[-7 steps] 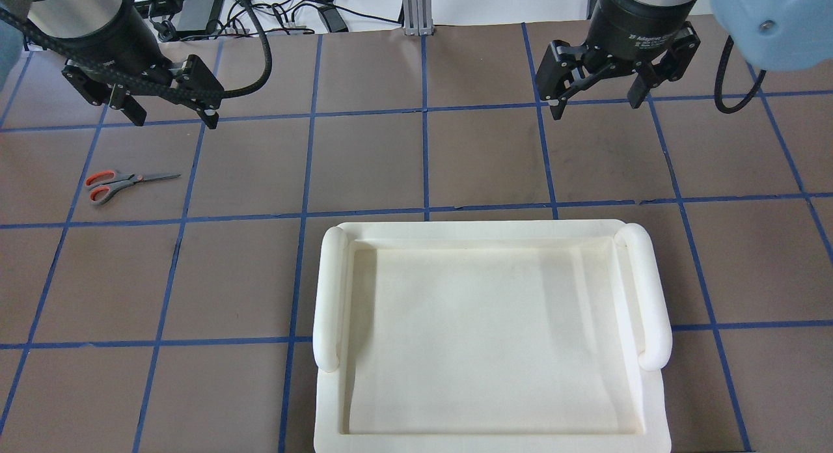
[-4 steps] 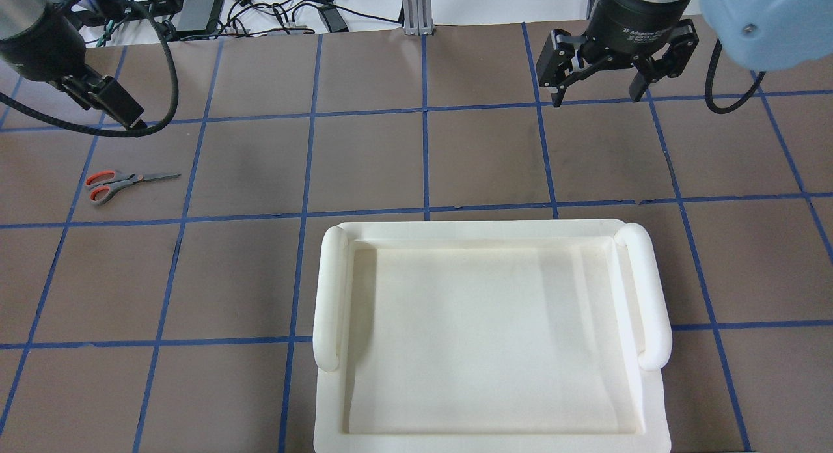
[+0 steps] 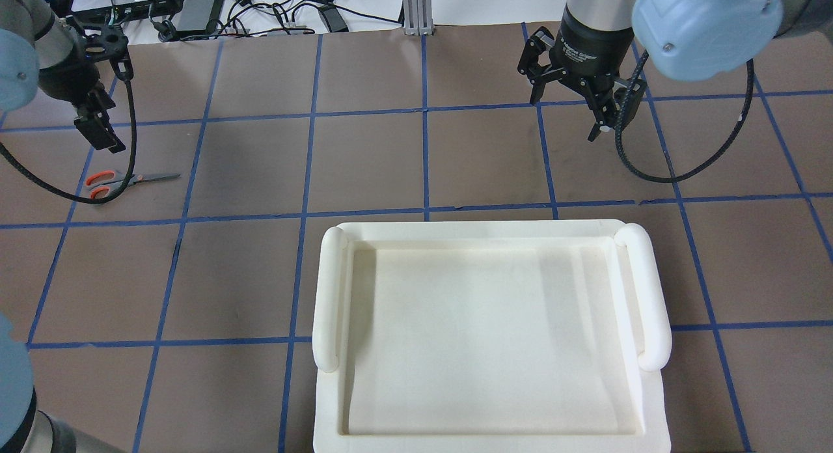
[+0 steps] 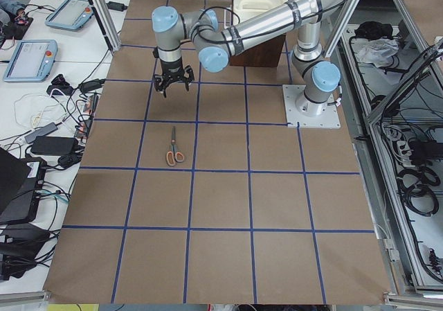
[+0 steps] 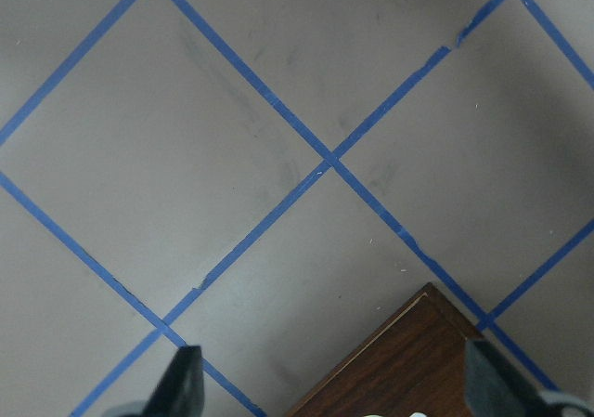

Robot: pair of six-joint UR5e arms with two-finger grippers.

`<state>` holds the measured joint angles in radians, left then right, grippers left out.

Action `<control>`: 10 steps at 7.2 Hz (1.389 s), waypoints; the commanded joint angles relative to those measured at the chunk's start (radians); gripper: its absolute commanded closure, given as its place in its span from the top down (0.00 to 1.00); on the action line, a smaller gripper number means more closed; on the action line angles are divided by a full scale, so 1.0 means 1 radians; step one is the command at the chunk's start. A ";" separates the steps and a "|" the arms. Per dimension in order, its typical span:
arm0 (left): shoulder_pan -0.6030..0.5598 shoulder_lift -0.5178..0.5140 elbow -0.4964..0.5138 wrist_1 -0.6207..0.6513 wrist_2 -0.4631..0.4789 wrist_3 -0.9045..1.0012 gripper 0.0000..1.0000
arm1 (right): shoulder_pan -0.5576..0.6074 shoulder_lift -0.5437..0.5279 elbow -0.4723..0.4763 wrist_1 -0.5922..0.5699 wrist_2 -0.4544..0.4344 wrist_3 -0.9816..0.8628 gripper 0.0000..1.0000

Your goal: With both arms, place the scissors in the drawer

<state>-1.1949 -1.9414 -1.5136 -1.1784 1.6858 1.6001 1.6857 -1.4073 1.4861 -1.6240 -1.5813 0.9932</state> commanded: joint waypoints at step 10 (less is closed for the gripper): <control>0.147 -0.287 -0.013 0.261 -0.008 0.443 0.87 | 0.167 0.226 0.000 0.015 0.090 0.841 1.00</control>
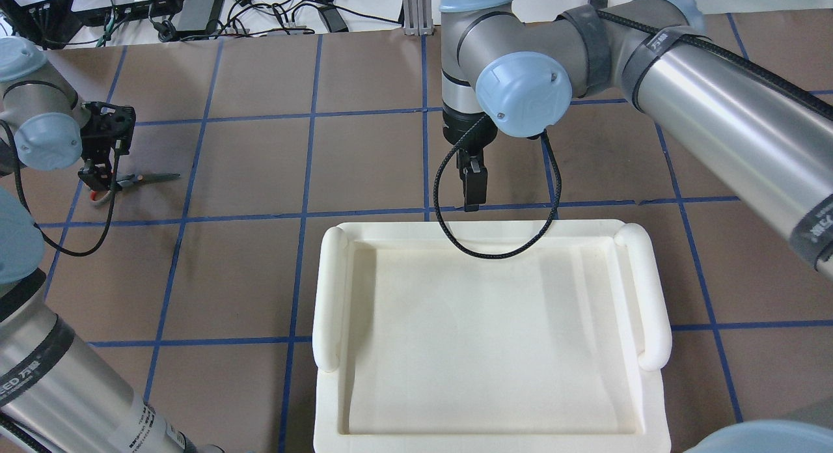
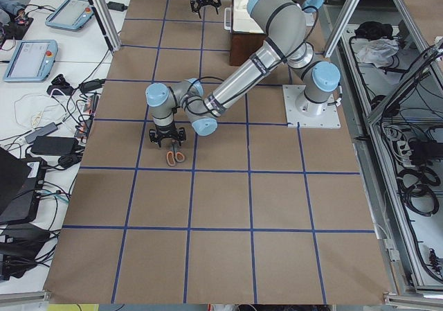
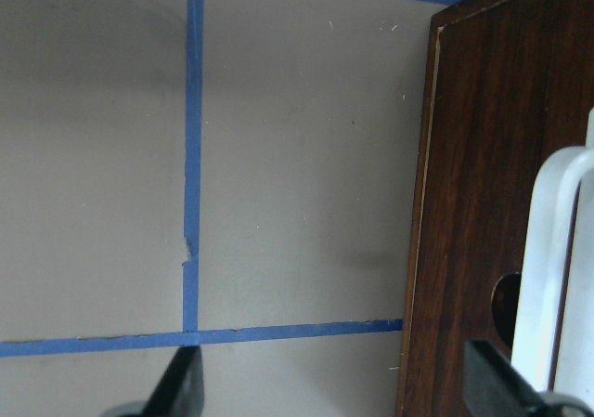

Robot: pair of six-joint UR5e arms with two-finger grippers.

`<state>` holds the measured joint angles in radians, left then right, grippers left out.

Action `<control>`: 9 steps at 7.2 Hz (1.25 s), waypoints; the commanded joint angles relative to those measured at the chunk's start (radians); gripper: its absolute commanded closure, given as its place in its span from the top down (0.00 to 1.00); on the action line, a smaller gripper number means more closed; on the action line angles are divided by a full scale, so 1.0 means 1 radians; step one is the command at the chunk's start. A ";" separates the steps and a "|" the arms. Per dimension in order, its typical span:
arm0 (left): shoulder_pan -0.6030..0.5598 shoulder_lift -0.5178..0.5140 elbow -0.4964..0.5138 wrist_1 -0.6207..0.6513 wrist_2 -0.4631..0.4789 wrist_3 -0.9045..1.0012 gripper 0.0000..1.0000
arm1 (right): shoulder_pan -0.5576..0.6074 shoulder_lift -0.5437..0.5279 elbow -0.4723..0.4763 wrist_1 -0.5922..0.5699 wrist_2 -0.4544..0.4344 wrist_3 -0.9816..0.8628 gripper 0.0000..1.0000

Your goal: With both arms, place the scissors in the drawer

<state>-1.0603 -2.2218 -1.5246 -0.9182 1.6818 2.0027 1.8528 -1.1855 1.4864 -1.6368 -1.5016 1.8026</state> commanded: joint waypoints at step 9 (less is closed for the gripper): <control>0.006 -0.010 -0.023 0.004 -0.008 0.051 0.61 | 0.000 0.018 0.000 0.112 0.032 0.072 1.00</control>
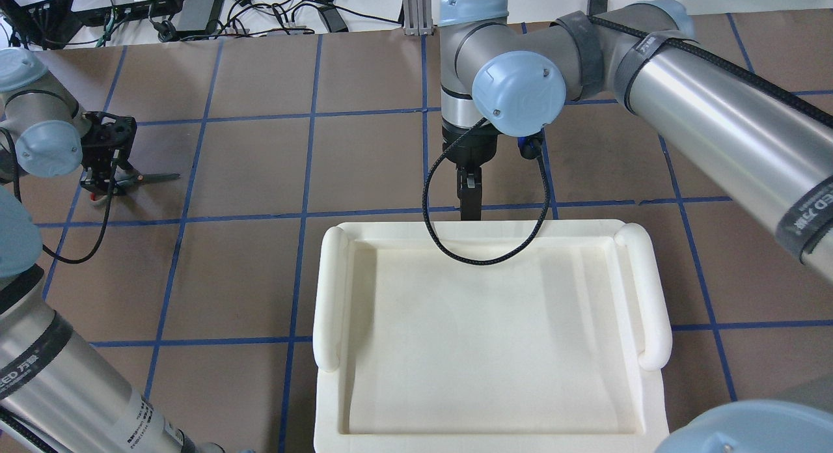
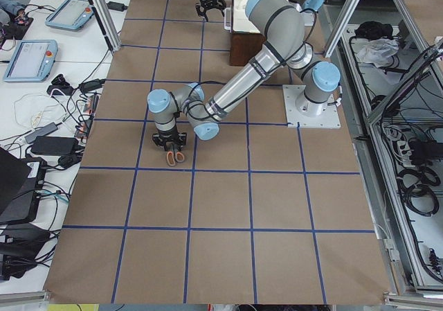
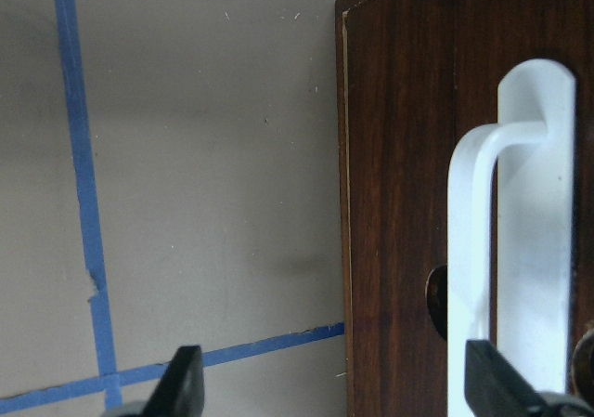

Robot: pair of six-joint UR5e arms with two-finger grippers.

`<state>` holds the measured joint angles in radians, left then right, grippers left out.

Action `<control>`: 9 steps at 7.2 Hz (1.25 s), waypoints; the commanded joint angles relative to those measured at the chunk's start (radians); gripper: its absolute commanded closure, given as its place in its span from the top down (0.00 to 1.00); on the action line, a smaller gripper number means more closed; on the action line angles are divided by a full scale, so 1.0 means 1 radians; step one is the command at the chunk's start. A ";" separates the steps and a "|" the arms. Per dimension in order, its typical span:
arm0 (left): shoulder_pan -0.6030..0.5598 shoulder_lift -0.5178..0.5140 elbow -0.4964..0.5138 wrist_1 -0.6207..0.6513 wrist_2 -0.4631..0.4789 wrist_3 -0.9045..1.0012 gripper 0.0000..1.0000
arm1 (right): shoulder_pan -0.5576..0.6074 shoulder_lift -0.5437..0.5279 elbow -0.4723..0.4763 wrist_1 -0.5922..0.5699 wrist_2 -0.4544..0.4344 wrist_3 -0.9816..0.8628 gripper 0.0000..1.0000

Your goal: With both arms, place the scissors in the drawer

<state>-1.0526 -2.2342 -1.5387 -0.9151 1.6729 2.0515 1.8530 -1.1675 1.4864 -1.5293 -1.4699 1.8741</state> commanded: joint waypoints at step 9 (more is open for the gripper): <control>-0.001 0.008 -0.012 0.025 0.002 -0.002 0.08 | 0.000 0.034 0.003 0.049 0.002 -0.018 1.00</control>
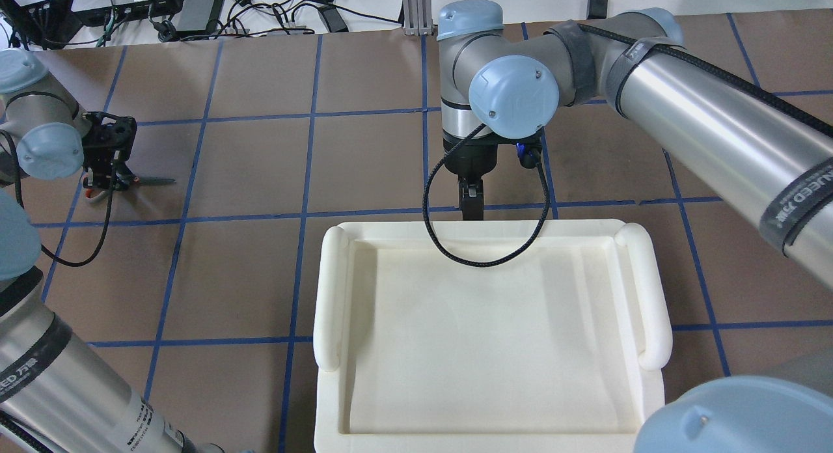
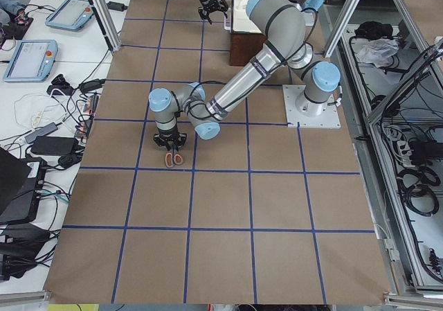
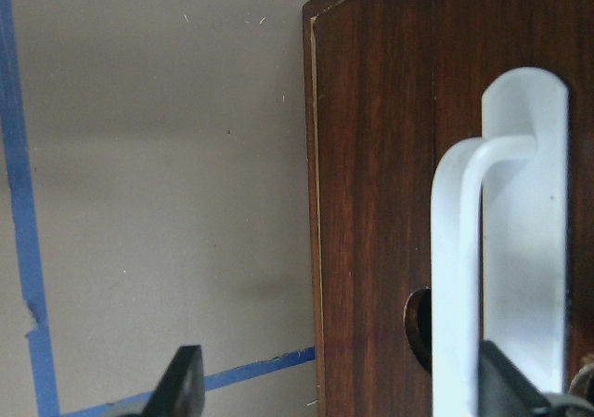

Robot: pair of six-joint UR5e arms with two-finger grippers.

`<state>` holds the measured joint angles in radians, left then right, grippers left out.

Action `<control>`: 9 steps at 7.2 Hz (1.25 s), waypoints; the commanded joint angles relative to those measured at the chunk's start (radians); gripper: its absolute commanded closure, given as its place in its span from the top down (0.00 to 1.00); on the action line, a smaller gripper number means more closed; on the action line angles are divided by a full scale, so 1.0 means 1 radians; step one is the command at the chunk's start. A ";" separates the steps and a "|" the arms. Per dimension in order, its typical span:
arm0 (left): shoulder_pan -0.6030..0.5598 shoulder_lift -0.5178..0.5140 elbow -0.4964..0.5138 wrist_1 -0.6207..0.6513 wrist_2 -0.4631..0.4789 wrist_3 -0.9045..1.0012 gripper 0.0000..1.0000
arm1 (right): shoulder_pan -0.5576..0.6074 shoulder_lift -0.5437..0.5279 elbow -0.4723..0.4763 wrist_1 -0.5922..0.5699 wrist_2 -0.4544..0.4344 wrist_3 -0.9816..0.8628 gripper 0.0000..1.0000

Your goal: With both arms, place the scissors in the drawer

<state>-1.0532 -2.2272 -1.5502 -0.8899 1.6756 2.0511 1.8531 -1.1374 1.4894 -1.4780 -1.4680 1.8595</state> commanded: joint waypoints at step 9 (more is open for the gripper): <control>-0.065 0.082 0.001 -0.001 0.006 -0.020 0.00 | 0.000 0.011 0.031 -0.073 -0.002 -0.085 1.00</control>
<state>-1.0868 -2.1734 -1.5506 -0.8922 1.6755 2.0313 1.8530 -1.1259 1.5196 -1.5207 -1.4692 1.8068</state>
